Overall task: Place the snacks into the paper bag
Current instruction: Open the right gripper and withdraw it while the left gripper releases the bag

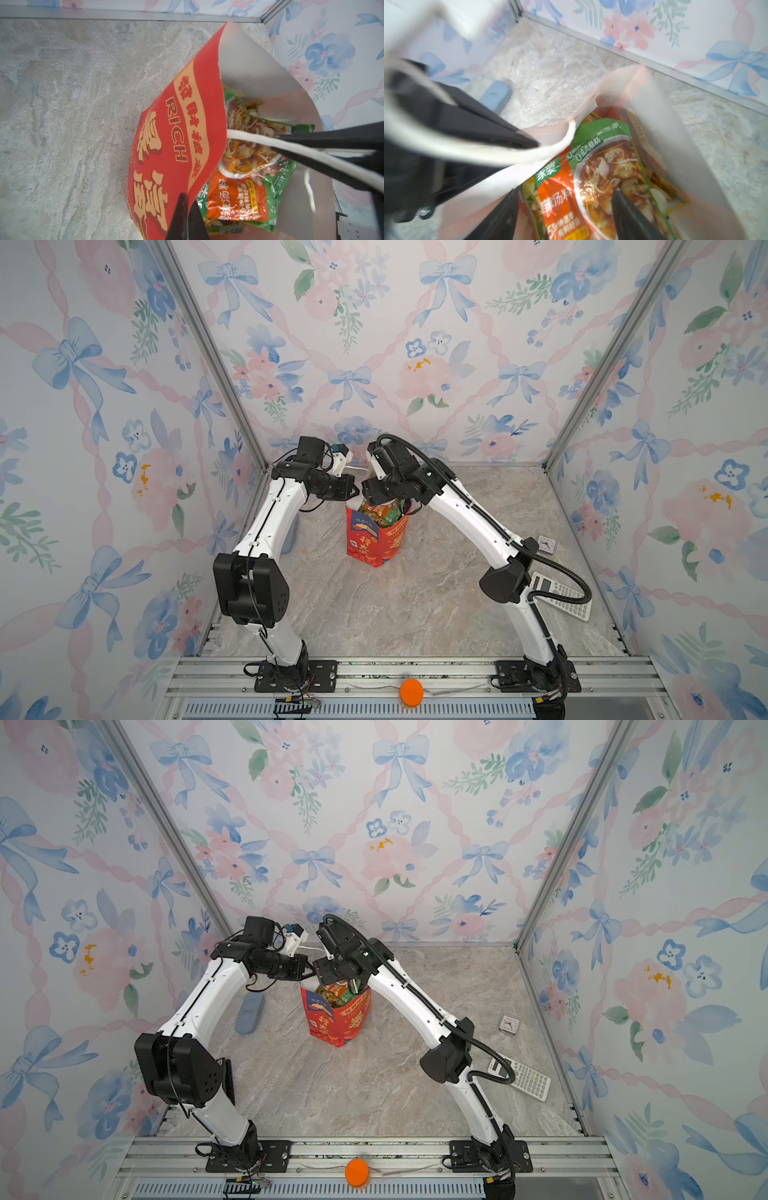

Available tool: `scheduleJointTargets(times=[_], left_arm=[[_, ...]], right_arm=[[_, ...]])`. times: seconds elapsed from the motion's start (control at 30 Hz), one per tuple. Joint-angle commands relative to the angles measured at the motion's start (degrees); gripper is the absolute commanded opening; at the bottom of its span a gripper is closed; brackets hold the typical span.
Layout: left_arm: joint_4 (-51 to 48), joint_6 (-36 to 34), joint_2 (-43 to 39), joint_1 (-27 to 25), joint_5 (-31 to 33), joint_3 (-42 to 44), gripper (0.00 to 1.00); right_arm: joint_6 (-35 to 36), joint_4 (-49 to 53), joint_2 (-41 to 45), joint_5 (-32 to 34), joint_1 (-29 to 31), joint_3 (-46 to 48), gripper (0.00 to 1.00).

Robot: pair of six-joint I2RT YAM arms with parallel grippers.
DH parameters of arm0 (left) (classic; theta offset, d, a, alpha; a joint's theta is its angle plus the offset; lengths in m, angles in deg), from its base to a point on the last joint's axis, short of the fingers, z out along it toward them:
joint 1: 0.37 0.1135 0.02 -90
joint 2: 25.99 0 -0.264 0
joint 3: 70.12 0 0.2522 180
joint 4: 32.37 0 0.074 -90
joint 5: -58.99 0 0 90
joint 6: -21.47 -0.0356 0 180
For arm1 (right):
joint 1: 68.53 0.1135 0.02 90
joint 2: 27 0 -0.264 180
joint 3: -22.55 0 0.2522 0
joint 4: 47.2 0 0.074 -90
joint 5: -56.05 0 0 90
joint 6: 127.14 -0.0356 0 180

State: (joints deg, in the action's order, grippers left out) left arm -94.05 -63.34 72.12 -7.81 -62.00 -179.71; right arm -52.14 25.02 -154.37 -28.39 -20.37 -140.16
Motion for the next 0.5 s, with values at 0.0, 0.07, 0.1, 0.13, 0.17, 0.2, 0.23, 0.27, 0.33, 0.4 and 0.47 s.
scheduleJointTargets(times=[0.0,0.07,0.1,0.13,0.17,0.2,0.23,0.27,0.33,0.4,0.47], left_arm=[[-1.82,0.09,1.61,-0.19,-1.08,0.69,0.00],[-1.87,0.21,1.79,-0.20,-1.42,0.49,0.00],[-1.83,0.18,1.82,-0.22,-1.49,0.29,0.00],[-1.84,0.28,1.89,-0.29,-1.53,0.17,0.01],[-1.82,0.30,1.98,-0.24,-1.54,0.01,0.02],[-1.83,0.42,2.00,-0.38,-1.62,-0.13,0.04],[-1.82,0.43,2.14,-0.45,-1.61,-0.39,0.06],[-1.83,0.58,2.16,-0.50,-1.66,-0.57,0.08],[-1.84,0.65,2.23,-0.76,-1.63,-0.93,0.14],[-1.90,0.76,2.34,-1.05,-1.24,-1.35,0.25],[-1.82,0.96,2.28,-1.21,-0.87,-1.66,0.41]], right_arm=[[-0.14,-6.52,10.98,-4.82,0.18,3.32,0.82],[-0.11,-9.53,14.89,-5.22,0.27,7.03,0.88],[0.12,-11.04,17.21,-5.21,0.30,9.05,0.91],[0.35,-12.58,19.19,-4.81,0.27,11.31,0.95],[0.70,-14.05,21.57,-3.99,0.34,14.00,0.99],[1.17,-15.69,23.90,-2.58,0.18,16.76,0.99],[1.52,-16.71,25.73,-1.24,0.18,19.26,0.97],[1.88,-17.98,27.96,0.42,0.11,22.15,0.97],[2.05,-19.80,31.85,2.75,-0.15,27.10,0.97],[1.91,-21.83,36.19,4.35,-0.68,32.39,0.97],[1.24,-23.57,39.49,5.64,-1.35,37.03,0.96]])
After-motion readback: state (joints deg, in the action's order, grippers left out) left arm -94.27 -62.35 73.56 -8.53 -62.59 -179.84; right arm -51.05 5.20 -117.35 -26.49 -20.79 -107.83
